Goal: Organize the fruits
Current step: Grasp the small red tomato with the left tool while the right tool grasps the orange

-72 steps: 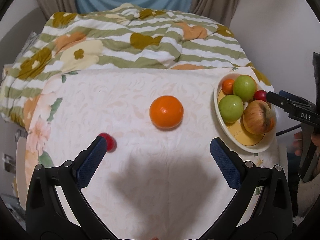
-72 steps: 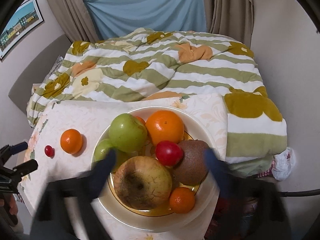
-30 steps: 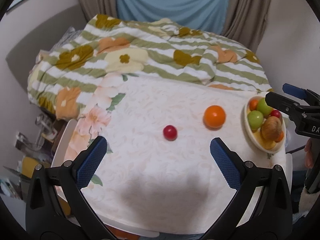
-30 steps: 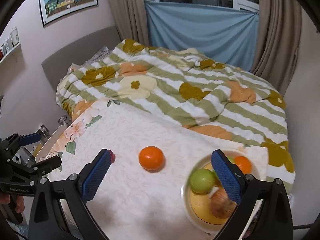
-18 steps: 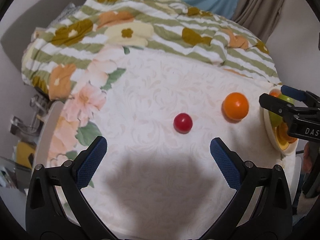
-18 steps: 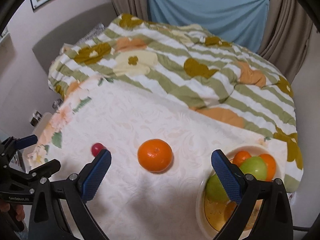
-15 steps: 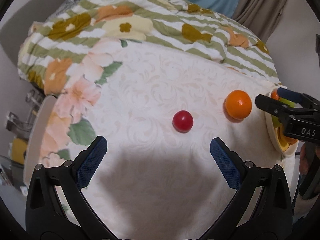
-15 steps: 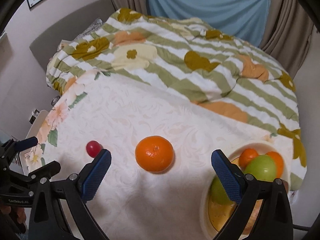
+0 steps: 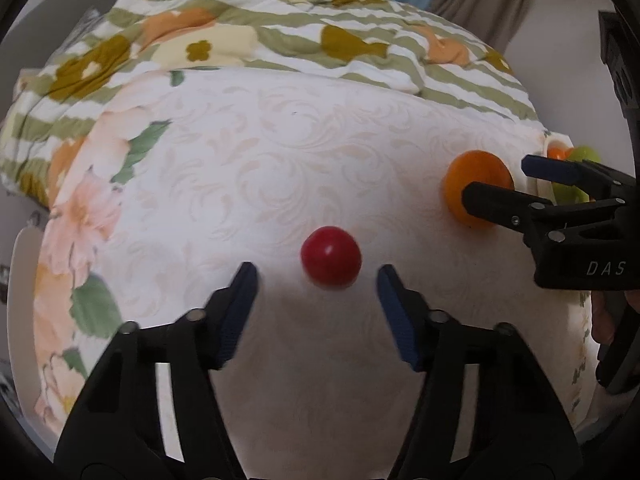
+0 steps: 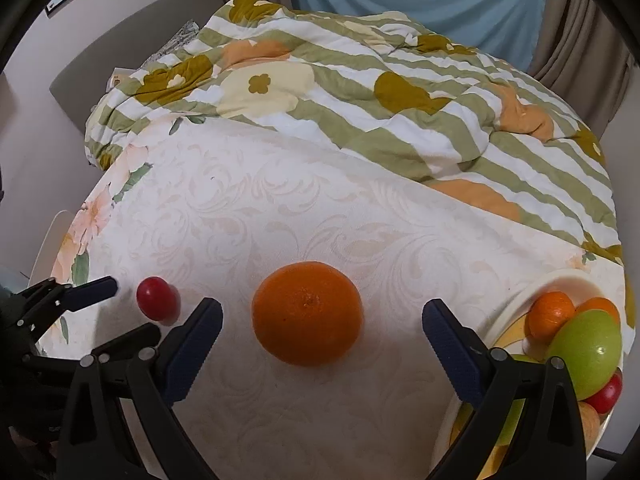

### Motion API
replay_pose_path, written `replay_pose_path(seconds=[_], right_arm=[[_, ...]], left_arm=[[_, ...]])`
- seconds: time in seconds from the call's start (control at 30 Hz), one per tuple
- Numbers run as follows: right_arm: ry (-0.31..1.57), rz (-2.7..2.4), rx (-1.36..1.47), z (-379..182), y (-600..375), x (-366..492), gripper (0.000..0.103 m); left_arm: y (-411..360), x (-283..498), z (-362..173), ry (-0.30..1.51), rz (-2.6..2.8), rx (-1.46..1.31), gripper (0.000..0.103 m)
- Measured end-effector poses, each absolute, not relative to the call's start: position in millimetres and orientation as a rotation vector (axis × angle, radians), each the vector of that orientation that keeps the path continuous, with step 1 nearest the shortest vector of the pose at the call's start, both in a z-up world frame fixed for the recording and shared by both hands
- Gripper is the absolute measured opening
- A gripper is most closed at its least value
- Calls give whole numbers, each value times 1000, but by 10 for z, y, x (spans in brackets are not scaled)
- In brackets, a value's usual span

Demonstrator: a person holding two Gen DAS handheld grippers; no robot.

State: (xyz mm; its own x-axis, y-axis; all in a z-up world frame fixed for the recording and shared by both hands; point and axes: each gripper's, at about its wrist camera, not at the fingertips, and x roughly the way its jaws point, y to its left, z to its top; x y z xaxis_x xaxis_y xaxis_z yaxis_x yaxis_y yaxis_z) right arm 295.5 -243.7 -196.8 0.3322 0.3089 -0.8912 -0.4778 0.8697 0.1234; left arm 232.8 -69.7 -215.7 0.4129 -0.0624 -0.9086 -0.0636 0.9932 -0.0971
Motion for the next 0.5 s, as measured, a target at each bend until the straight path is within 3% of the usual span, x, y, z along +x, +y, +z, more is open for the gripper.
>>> replay_pose_path(seconds=[0.07,0.2,0.4,0.5], right_arm=[[1118,520,-167,-1986,-2428,2962,99],[1114,520,-175,-2011,-2409,2965,97],[1130,528,-191,-2071,-2375,2977,79],[1134,528,-194,-2106,-2361,2981,77]], left_arm=[[-728,2366,-2192,1149,-18,-103,61],[-793,2433,-2235,1154,-48,-65,42],[-790,2438,-2226,1156,-62,-51,40],[-775,2438,-2224,1158,-58,-48,40]])
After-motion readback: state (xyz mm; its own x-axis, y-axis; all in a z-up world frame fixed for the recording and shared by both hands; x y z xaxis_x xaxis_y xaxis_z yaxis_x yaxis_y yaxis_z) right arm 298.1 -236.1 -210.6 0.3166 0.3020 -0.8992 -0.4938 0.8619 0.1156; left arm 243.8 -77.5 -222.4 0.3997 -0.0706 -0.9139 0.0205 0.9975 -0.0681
